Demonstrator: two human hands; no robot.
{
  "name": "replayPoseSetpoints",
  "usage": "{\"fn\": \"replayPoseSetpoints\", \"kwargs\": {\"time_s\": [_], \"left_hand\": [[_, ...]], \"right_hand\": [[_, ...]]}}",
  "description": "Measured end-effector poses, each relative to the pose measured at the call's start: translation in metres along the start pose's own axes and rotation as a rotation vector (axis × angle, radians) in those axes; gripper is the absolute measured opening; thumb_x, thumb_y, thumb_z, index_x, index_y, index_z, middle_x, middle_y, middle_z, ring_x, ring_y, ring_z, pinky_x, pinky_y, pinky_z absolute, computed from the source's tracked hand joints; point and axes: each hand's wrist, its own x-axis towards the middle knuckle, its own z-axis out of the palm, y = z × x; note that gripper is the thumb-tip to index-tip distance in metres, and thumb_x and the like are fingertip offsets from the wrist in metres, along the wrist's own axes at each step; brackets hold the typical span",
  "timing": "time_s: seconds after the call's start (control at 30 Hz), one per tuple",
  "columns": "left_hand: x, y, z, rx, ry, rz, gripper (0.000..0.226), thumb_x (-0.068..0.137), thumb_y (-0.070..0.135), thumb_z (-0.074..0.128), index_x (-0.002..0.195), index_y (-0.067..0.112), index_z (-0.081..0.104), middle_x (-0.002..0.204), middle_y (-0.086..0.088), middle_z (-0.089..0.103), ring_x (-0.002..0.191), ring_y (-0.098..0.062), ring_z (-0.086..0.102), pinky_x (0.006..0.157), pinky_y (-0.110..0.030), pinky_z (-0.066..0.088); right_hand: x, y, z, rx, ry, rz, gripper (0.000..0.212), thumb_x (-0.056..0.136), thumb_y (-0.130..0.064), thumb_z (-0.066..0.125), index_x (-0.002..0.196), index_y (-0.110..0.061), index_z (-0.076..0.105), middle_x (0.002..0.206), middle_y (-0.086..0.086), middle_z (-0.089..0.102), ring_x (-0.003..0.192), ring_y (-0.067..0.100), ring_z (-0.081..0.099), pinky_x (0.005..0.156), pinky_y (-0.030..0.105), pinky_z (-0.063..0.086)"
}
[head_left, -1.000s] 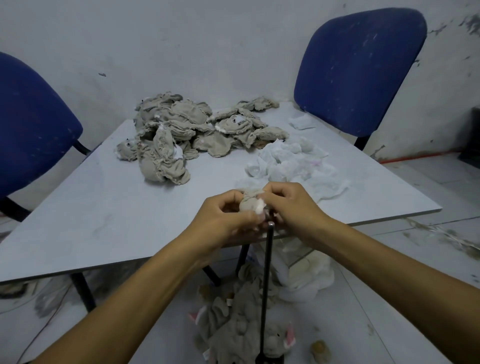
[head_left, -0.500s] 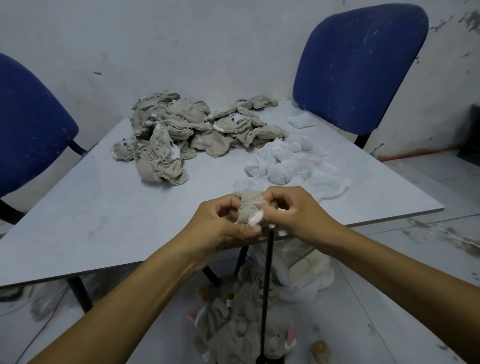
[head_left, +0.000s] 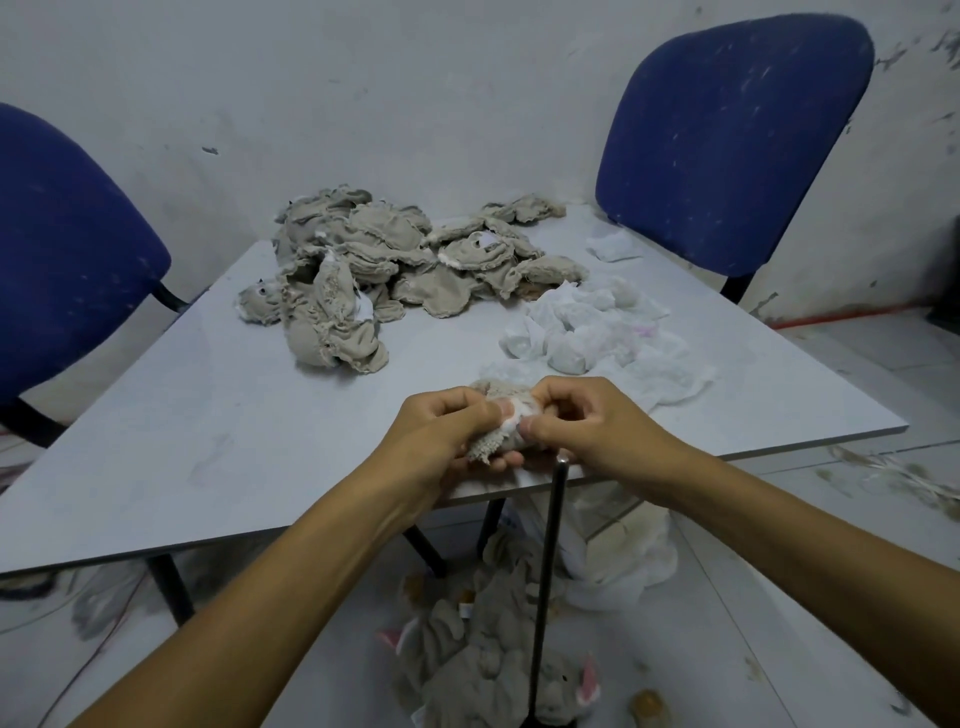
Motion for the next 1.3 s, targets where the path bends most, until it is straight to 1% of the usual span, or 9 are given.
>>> {"fn": "replayPoseSetpoints", "kwargs": {"time_s": [0.13, 0.3, 0.43, 0.6, 0.77, 0.93, 1.1, 1.2, 1.3], "left_hand": [[-0.006, 0.001, -0.003, 0.048, -0.113, 0.025, 0.008, 0.071, 0.021, 0.078, 0.072, 0.015, 0.072, 0.078, -0.013, 0.071, 0.065, -0.023, 0.069, 0.058, -0.024, 0.055], [-0.012, -0.008, 0.004, 0.284, 0.002, 0.236, 0.018, 0.076, 0.038, 0.072, 0.074, 0.021, 0.072, 0.066, -0.001, 0.062, 0.058, -0.013, 0.056, 0.052, -0.023, 0.046], [-0.012, -0.009, 0.003, 0.409, 0.035, 0.285, 0.026, 0.091, 0.028, 0.068, 0.065, 0.024, 0.066, 0.057, 0.002, 0.057, 0.049, -0.013, 0.049, 0.049, -0.021, 0.041], [-0.005, -0.008, 0.003, 0.451, 0.139, 0.278, 0.029, 0.085, 0.022, 0.074, 0.058, 0.019, 0.063, 0.051, 0.008, 0.053, 0.045, -0.007, 0.045, 0.045, -0.021, 0.038], [0.002, -0.009, -0.001, 0.312, 0.22, 0.24, 0.027, 0.081, 0.016, 0.078, 0.057, 0.016, 0.066, 0.075, -0.004, 0.063, 0.065, -0.016, 0.058, 0.063, -0.037, 0.052], [0.007, -0.015, 0.003, 0.483, 0.402, 0.28, 0.037, 0.079, 0.033, 0.081, 0.05, 0.021, 0.06, 0.072, 0.011, 0.058, 0.054, -0.004, 0.05, 0.047, -0.024, 0.04], [0.007, -0.001, -0.015, 0.107, -0.036, 0.102, 0.021, 0.082, 0.004, 0.07, 0.064, 0.012, 0.065, 0.067, -0.001, 0.061, 0.059, -0.011, 0.06, 0.054, -0.019, 0.05], [0.007, 0.003, -0.019, 0.114, 0.003, 0.045, 0.032, 0.081, -0.012, 0.066, 0.06, 0.011, 0.058, 0.06, -0.003, 0.058, 0.051, -0.01, 0.058, 0.047, -0.016, 0.047], [0.01, 0.002, -0.014, 0.131, 0.125, 0.045, 0.038, 0.068, -0.013, 0.071, 0.049, 0.016, 0.055, 0.052, -0.002, 0.051, 0.051, -0.014, 0.051, 0.051, -0.021, 0.042]], "right_hand": [[-0.001, 0.006, 0.004, -0.046, 0.132, -0.039, 0.017, 0.087, -0.011, 0.07, 0.071, -0.012, 0.063, 0.062, -0.002, 0.052, 0.061, 0.011, 0.046, 0.061, 0.031, 0.037], [0.002, 0.012, 0.011, -0.171, 0.277, -0.079, 0.019, 0.085, -0.016, 0.072, 0.07, -0.01, 0.062, 0.053, -0.013, 0.048, 0.052, 0.002, 0.042, 0.052, 0.018, 0.036], [0.005, 0.013, 0.016, -0.219, 0.351, -0.079, 0.017, 0.082, -0.015, 0.071, 0.068, -0.011, 0.062, 0.052, -0.01, 0.05, 0.05, 0.003, 0.042, 0.05, 0.014, 0.035], [0.005, 0.012, 0.024, -0.325, 0.44, -0.183, 0.019, 0.08, -0.01, 0.07, 0.068, -0.009, 0.056, 0.057, 0.007, 0.054, 0.056, 0.012, 0.044, 0.052, 0.021, 0.034], [0.001, 0.011, 0.031, -0.51, 0.404, -0.441, 0.023, 0.083, -0.001, 0.065, 0.07, -0.007, 0.048, 0.063, 0.001, 0.045, 0.06, 0.018, 0.04, 0.054, 0.028, 0.031], [0.004, 0.017, 0.034, -0.604, 0.338, -0.441, 0.024, 0.079, 0.008, 0.062, 0.069, -0.007, 0.047, 0.063, 0.001, 0.049, 0.057, 0.02, 0.044, 0.053, 0.04, 0.038], [0.014, 0.016, 0.028, -0.45, 0.353, -0.281, 0.023, 0.085, -0.009, 0.064, 0.068, -0.014, 0.049, 0.056, -0.007, 0.045, 0.055, 0.01, 0.041, 0.053, 0.023, 0.031], [0.015, 0.01, 0.025, -0.481, 0.231, -0.317, 0.024, 0.088, -0.012, 0.064, 0.07, -0.017, 0.048, 0.057, -0.009, 0.043, 0.058, 0.008, 0.043, 0.054, 0.021, 0.032], [0.019, 0.006, 0.021, -0.785, 0.082, -0.358, 0.023, 0.093, -0.019, 0.059, 0.073, -0.016, 0.048, 0.066, -0.005, 0.045, 0.064, 0.016, 0.048, 0.058, 0.036, 0.039]]}}
